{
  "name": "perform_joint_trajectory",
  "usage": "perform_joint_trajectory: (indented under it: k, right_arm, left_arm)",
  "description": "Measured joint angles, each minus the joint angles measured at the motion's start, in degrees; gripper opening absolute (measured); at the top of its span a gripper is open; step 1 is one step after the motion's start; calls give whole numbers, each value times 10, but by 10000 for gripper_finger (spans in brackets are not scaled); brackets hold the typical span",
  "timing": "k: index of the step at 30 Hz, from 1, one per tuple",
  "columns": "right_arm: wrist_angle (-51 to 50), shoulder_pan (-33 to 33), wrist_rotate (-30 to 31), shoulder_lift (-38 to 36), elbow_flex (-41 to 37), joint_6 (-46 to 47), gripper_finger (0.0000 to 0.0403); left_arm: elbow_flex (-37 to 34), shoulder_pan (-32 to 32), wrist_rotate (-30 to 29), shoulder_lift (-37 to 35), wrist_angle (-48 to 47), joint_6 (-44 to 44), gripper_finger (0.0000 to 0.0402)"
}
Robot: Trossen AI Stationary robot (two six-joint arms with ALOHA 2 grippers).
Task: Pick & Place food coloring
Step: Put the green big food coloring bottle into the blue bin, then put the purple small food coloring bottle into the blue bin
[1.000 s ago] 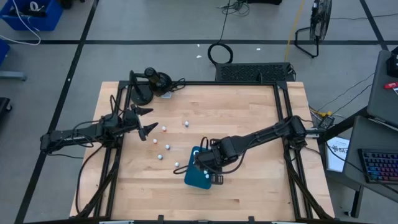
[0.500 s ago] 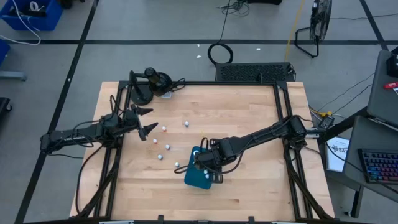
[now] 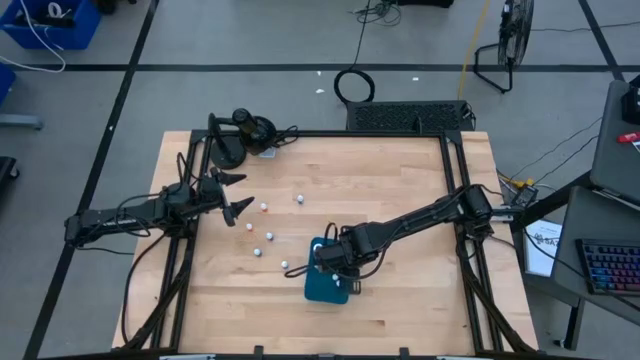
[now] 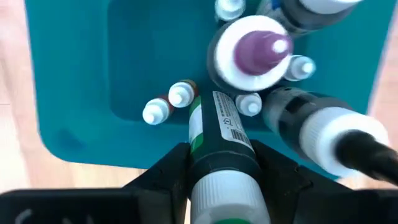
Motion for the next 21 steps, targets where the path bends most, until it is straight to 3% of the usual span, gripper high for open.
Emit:
perform_joint_trajectory:
  k: [13, 21]
  right_arm:
    - [32, -10, -18, 0, -23, 45, 130]
    - [32, -9, -16, 0, -23, 76, 243]
  left_arm:
    - [0, 0, 0, 0, 0, 0, 390]
    - [0, 0, 0, 0, 0, 0, 390]
